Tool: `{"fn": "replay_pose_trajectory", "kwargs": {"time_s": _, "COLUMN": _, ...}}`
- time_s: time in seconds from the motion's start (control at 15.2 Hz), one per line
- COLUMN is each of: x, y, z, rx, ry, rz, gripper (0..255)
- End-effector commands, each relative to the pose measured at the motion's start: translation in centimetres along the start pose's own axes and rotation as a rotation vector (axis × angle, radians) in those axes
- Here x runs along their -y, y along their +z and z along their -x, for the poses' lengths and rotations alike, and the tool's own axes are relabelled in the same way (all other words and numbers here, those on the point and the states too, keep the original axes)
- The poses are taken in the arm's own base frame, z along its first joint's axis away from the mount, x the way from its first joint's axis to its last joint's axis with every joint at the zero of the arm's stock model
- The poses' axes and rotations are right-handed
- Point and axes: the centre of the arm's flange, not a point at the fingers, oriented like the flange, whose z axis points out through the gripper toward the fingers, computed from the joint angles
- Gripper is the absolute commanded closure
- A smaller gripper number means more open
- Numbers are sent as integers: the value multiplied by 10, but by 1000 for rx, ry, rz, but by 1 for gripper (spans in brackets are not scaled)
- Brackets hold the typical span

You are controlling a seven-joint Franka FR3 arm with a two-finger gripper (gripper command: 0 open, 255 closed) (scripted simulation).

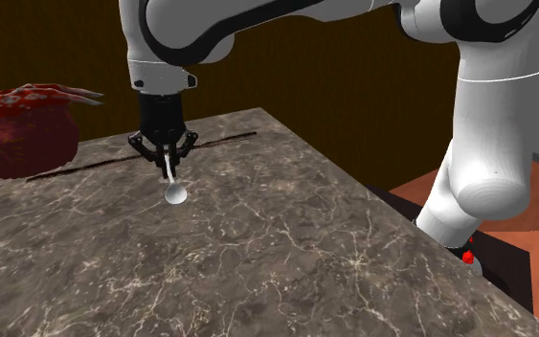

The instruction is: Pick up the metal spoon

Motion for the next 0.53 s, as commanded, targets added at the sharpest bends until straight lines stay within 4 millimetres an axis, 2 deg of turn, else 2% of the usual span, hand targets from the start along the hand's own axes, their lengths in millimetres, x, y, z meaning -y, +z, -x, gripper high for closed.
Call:
{"fn": "replay_pose_trajectory", "kwargs": {"time_s": 0.0, "x": 1, "y": -11, "z": 1, "rx": 0, "ry": 0, "rz": 0, "gripper": 255}}
{"fn": "replay_pose_trajectory", "kwargs": {"time_s": 0.46, "x": 7, "y": -47, "z": 6, "rx": 0, "ry": 0, "rz": 0, "gripper": 255}}
